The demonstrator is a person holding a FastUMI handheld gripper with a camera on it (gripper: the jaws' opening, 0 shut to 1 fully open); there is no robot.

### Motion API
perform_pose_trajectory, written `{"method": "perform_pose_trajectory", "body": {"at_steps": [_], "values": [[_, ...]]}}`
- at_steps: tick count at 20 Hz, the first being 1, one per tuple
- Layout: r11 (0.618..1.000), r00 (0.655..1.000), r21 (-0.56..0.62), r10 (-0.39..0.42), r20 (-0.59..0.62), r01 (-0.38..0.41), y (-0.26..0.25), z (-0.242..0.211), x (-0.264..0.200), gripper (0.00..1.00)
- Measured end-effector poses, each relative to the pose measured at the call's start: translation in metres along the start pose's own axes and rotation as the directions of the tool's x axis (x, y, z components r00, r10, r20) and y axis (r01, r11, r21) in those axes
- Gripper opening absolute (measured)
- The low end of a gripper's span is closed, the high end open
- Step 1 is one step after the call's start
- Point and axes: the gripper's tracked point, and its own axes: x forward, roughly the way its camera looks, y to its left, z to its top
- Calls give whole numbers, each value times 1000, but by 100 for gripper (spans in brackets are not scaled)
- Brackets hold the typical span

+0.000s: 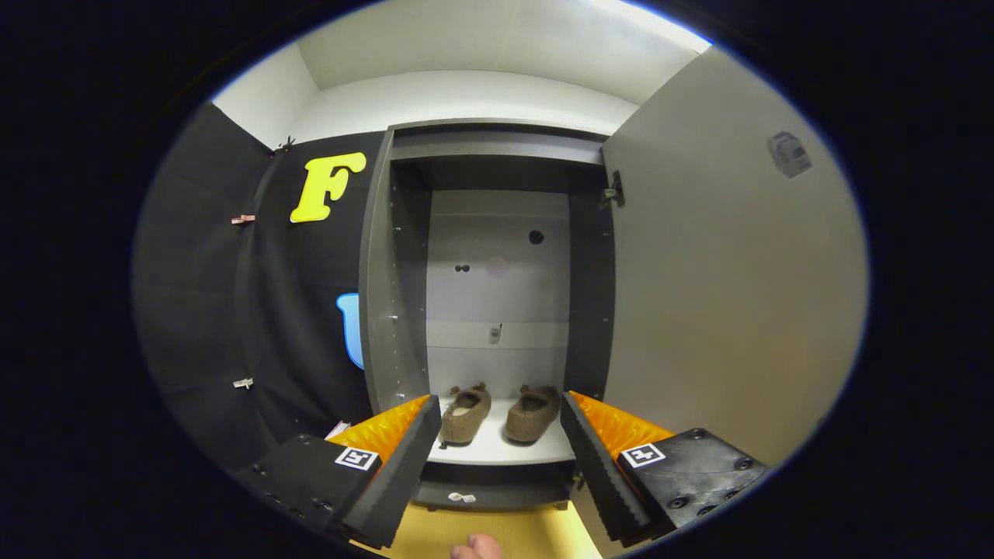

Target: Open the shoe cabinet door, grab the shoes and put them into the shoe cabinet, then close the shoe cabinet door.

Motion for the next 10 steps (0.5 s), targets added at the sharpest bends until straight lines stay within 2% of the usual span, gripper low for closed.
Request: {"method": "perform_pose_trajectory", "body": {"at_steps": [5,8,10], "values": [[1000,1000,-30,-9,-13,8,-24,3,-71,97],[1000,1000,13,-13,8,13,-59,14,-116,97],[999,999,2,-46,8,46,-97,11,-136,97]]}}
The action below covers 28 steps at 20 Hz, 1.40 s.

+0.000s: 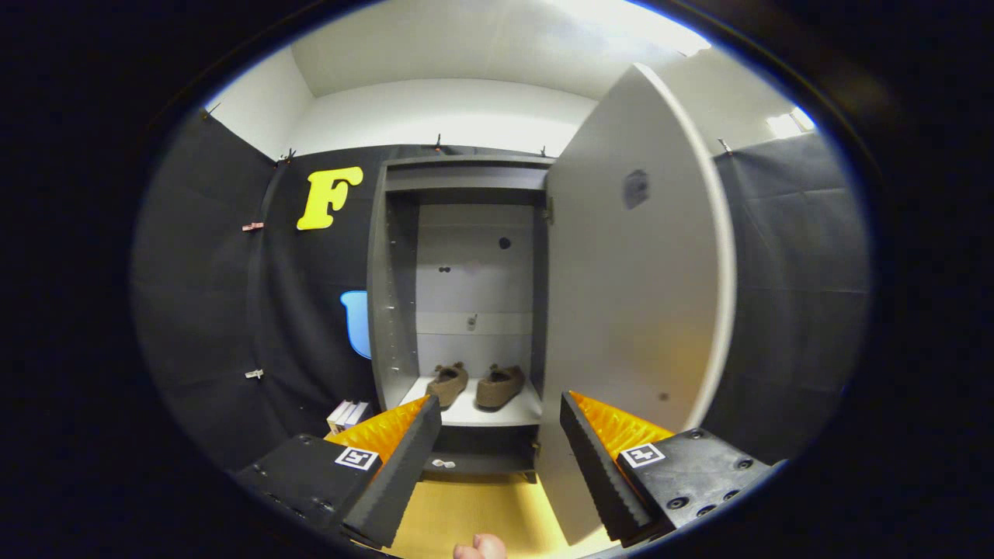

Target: Open the shoe cabinet door, grab the shoes and put them into the shoe cabinet, then close the shoe cabinet door.

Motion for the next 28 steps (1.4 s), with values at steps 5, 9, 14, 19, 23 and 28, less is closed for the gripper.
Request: {"method": "perform_pose_trajectory", "body": {"at_steps": [5,9,14,19,23,28], "values": [[997,996,-25,-77,-41,76,-81,-15,-30,97],[987,986,-47,-157,-48,155,-146,-22,-32,97],[977,976,-58,-207,-65,203,-198,-26,-8,97],[985,983,-42,-171,-69,168,-212,-25,31,97],[988,985,-76,-144,-91,138,-213,-40,46,95],[982,986,-115,-157,-61,150,-205,-35,47,89]]}}
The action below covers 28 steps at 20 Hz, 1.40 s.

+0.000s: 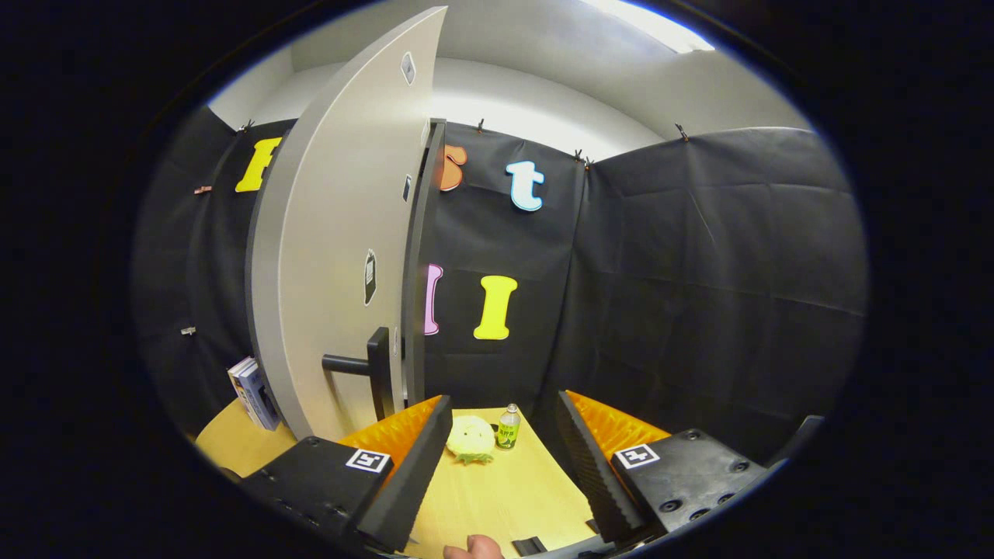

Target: Open the shoe cabinet door, grab the shoes and put them into the shoe cabinet, then close the shoe cabinet door.

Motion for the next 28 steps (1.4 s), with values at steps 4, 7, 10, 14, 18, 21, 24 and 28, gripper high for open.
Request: {"method": "perform_pose_trajectory", "body": {"at_steps": [4,7,10,14,18,21,24,28], "values": [[999,1000,-30,13,4,-12,27,4,-8,82],[998,998,-9,69,8,-69,58,5,-16,82],[997,997,24,72,6,-72,70,5,-20,82],[994,997,78,81,3,-81,88,3,-25,83],[992,995,76,102,7,-103,104,5,-26,83],[986,992,111,125,9,-125,123,4,-26,83],[981,988,114,154,10,-155,148,5,-26,83],[970,978,124,210,15,-210,190,9,-22,84]]}}
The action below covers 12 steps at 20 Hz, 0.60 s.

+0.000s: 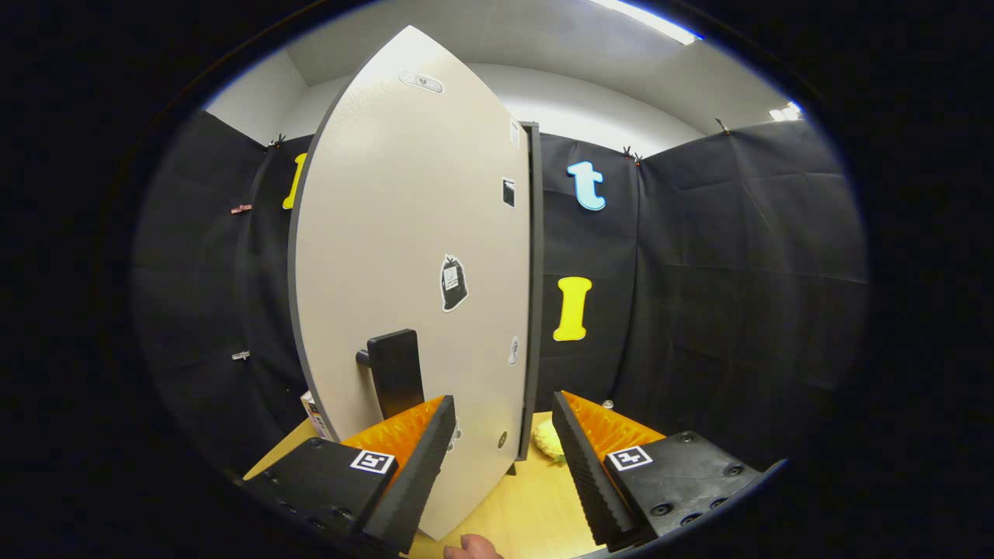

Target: Open the shoe cabinet door, grab the shoes and put them into the shoe cabinet, then close the shoe cabinet door.

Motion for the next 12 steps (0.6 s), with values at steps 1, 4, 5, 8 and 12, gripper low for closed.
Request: {"method": "perform_pose_trajectory", "body": {"at_steps": [1,4,5,8,12], "values": [[1000,1000,9,14,-1,-14,11,-1,5,85],[999,999,-3,44,-9,-44,42,-4,22,92],[999,999,-23,36,-6,-36,46,-3,28,93],[997,999,-64,37,-7,-37,61,-6,34,96],[998,999,-52,44,3,-43,63,-6,40,97]]}}
